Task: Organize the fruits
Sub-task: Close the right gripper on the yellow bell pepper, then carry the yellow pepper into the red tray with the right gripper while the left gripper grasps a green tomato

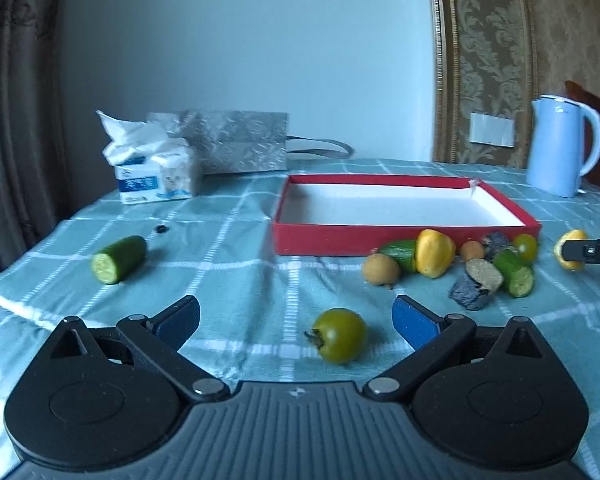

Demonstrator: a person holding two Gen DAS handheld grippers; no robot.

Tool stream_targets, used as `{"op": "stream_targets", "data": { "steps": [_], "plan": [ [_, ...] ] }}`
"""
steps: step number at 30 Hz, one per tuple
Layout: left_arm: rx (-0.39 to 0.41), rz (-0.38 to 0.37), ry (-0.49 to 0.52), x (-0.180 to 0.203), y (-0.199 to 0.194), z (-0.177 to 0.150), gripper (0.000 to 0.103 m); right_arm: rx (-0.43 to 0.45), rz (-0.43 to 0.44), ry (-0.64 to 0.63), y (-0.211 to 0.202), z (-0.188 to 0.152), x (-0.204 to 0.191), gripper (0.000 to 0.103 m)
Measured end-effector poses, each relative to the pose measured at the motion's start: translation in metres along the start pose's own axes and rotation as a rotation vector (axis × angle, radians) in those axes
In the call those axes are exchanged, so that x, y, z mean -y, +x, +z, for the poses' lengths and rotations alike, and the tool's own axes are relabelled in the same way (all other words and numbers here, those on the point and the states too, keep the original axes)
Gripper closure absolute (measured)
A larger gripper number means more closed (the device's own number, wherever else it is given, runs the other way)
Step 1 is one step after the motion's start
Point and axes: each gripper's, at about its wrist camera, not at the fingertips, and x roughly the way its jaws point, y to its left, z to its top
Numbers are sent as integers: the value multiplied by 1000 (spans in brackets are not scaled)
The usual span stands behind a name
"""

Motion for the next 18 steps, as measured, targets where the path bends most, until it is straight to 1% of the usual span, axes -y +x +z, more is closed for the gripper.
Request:
{"op": "stream_targets", "data": {
  "steps": [1,4,6,8,9,11,12,15,16,17,18],
  "plan": [
    [-10,16,6,1,1,0,0,0,5,0,-1,-1,0,56],
    [-29,6,11,1,3,0,0,2,13,6,-2,-1,2,56],
    [-55,-11,19,3,8,0,4,3,15,10,-2,-1,2,56],
    [-82,-27,21,4,13,0,15,4,15,12,-2,-1,2,56],
    [-100,-33,20,5,16,0,18,5,17,15,-2,-1,2,56],
    [-132,-34,4,4,22,1,26,6,20,16,-2,-1,2,56],
    [-142,-38,-8,3,25,1,28,8,20,17,-2,-1,2,56],
    [-154,-47,-12,3,30,1,34,10,24,19,-3,-1,2,56],
    [-161,-46,-9,4,32,2,38,9,26,20,-3,-1,2,56],
    [-166,-51,-7,6,33,2,46,8,27,19,-2,-1,2,56],
    [-169,-61,-7,7,35,2,49,10,28,19,-3,-1,2,56]
  ]
}}
